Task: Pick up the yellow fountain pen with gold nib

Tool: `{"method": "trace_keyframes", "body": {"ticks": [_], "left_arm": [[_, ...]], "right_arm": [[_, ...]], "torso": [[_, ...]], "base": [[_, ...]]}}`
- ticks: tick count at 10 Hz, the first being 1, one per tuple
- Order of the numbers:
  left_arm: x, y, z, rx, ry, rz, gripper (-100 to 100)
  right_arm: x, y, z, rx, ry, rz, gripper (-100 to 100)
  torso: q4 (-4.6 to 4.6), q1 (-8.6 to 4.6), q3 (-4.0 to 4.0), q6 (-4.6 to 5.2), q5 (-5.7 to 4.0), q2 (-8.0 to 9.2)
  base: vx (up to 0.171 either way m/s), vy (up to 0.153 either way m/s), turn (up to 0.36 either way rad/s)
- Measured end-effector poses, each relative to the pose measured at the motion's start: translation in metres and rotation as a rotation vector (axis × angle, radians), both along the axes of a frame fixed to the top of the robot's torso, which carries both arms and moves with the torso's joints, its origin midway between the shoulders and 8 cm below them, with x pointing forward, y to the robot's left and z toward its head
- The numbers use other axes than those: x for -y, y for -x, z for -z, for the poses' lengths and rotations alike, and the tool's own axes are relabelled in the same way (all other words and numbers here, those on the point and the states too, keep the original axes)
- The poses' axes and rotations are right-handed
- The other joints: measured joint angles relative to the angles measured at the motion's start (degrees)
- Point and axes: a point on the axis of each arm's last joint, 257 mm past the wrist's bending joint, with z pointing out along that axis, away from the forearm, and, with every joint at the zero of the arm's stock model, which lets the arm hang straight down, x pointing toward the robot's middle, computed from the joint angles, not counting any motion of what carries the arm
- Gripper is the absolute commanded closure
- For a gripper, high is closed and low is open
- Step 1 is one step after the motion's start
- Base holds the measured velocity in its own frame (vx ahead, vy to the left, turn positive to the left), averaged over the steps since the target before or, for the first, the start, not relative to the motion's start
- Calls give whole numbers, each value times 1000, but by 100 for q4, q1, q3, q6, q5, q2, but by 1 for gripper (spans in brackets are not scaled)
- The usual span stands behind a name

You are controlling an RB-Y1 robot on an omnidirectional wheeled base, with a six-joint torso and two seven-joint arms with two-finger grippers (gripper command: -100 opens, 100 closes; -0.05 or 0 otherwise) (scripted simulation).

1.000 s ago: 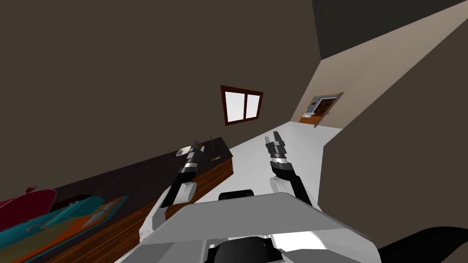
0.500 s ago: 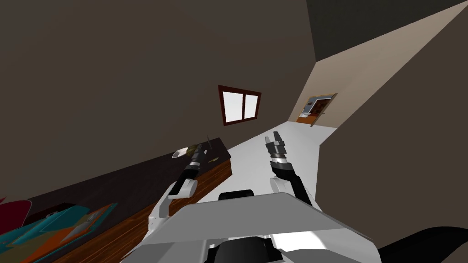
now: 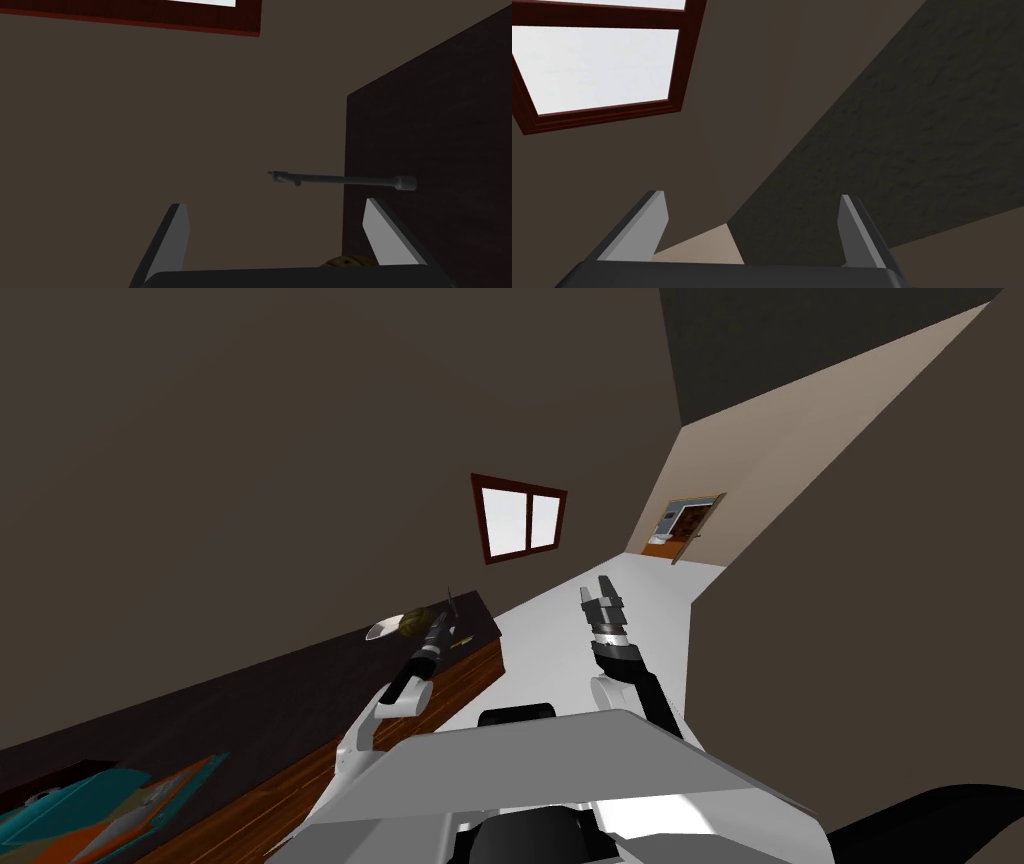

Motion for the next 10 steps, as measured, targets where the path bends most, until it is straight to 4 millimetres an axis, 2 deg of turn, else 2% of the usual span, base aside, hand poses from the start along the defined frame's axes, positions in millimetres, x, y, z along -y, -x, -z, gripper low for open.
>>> {"method": "trace_keyframes", "body": {"ticks": [4, 6, 10], "left_arm": [[-24, -5, 56, -167, 27, -24, -100], [-30, -4, 73, -228, 35, -34, -100], [-53, -1, 117, -369, 54, -68, -100]], "right_arm": [[0, 0, 0, 0, 0, 0, 0], [0, 0, 0, 0, 0, 0, 0], [0, 0, 0, 0, 0, 0, 0]], "torso": [[-1, 2, -1, -1, 0, -1], [1, 2, 3, 1, 0, 4], [1, 6, 3, -3, 1, 6]], "base": [[36, -24, -40], [31, -28, -68], [37, -22, -56]]}}
